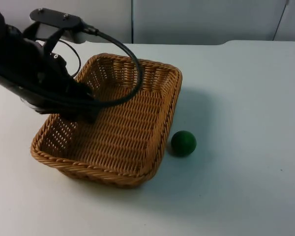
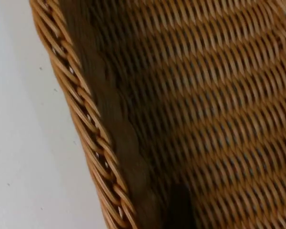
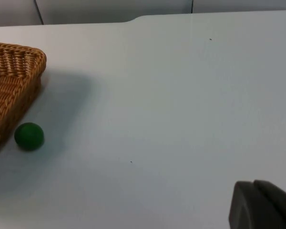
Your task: Pick up the basket with the left hand and place the ball into the basket with the right hand.
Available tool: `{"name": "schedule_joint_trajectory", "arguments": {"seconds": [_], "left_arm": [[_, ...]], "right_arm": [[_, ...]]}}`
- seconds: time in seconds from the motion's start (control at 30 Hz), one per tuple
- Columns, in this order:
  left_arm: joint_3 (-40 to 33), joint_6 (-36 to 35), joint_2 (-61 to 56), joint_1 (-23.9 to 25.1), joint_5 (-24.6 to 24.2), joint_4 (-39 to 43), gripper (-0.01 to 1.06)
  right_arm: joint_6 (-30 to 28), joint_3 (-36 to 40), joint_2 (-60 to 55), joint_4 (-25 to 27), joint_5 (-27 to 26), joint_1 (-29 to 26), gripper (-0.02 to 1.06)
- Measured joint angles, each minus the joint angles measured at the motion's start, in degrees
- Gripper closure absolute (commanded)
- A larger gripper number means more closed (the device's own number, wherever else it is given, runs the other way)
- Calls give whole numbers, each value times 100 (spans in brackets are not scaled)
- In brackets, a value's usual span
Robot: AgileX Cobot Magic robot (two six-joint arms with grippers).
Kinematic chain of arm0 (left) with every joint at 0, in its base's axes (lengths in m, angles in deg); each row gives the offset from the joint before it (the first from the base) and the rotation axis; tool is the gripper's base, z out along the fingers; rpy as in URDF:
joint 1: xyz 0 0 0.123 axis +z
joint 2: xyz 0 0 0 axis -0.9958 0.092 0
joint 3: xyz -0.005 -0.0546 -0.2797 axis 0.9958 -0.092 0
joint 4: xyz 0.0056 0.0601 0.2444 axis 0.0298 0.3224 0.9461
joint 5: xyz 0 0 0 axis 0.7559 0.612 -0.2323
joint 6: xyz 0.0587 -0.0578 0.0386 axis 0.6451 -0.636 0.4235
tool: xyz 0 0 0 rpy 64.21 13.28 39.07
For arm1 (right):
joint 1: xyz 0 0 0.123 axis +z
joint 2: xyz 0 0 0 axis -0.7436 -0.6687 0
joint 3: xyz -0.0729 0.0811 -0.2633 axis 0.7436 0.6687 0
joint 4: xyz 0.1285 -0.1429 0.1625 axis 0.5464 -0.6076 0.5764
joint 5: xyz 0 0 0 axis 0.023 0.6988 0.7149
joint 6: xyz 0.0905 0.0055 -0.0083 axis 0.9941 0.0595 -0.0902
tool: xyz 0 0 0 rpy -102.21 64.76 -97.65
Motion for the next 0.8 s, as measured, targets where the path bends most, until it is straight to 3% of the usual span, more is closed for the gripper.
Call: {"name": "schedule_joint_trajectory", "arguments": {"seconds": [0.33, 0.8], "left_arm": [[126, -51, 166, 0, 1105, 375, 41], [137, -61, 1307, 160, 1476, 411, 46]], "right_arm": [[0, 0, 0, 0, 0, 0, 105], [0, 0, 0, 0, 0, 0, 105]]}}
